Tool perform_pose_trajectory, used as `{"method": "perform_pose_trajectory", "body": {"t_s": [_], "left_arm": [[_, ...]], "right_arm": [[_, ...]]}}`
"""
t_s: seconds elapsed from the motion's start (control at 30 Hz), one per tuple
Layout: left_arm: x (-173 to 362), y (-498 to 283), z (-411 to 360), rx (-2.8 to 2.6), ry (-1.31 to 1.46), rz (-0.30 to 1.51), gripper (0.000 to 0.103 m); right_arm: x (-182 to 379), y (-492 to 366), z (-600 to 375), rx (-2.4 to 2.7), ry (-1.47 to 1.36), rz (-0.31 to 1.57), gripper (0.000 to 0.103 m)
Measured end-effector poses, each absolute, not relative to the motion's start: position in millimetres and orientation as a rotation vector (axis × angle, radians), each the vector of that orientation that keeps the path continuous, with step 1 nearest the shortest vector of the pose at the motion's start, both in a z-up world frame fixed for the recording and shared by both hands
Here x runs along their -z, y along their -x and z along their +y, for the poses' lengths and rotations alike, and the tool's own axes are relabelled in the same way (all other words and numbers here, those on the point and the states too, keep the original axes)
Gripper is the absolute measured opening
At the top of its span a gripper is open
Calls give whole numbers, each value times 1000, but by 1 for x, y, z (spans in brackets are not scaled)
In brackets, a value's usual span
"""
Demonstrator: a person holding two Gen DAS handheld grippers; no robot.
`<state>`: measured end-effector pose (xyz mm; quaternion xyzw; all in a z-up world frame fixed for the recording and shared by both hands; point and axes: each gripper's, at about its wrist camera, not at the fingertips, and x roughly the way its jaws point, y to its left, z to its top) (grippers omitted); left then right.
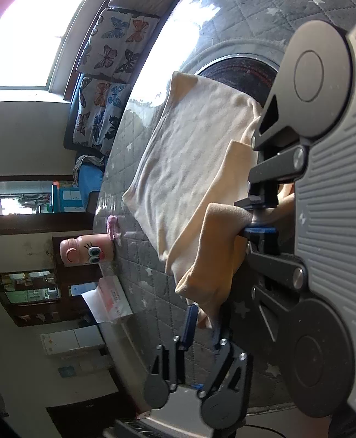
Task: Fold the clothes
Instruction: 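Lift the hem with both grippers and fold it toward the collar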
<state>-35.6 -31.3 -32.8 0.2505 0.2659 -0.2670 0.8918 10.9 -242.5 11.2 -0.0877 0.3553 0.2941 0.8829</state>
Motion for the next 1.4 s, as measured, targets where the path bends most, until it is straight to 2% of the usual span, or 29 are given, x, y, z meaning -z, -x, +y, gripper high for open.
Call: {"method": "perform_pose_trajectory", "body": {"t_s": [0.07,0.13,0.2,0.27,0.9,1.13,1.4], "left_arm": [[37,34,-30,543,-541,546,39],[36,34,-28,542,-536,540,21],[34,34,-25,544,-529,529,14],[29,38,-23,551,-521,508,11],[-32,143,3,665,-431,477,10],[-45,102,-1,625,-378,450,10],[-35,6,-18,565,-369,503,10]], "right_arm": [[-12,-11,-243,-607,173,735,10],[-14,-10,-243,-602,164,730,10],[-15,-8,-244,-599,158,720,9],[-18,-5,-244,-597,156,704,9],[-72,97,-265,-740,154,654,9],[-81,71,-264,-720,162,649,9],[-75,-19,-259,-653,136,699,9]]}}
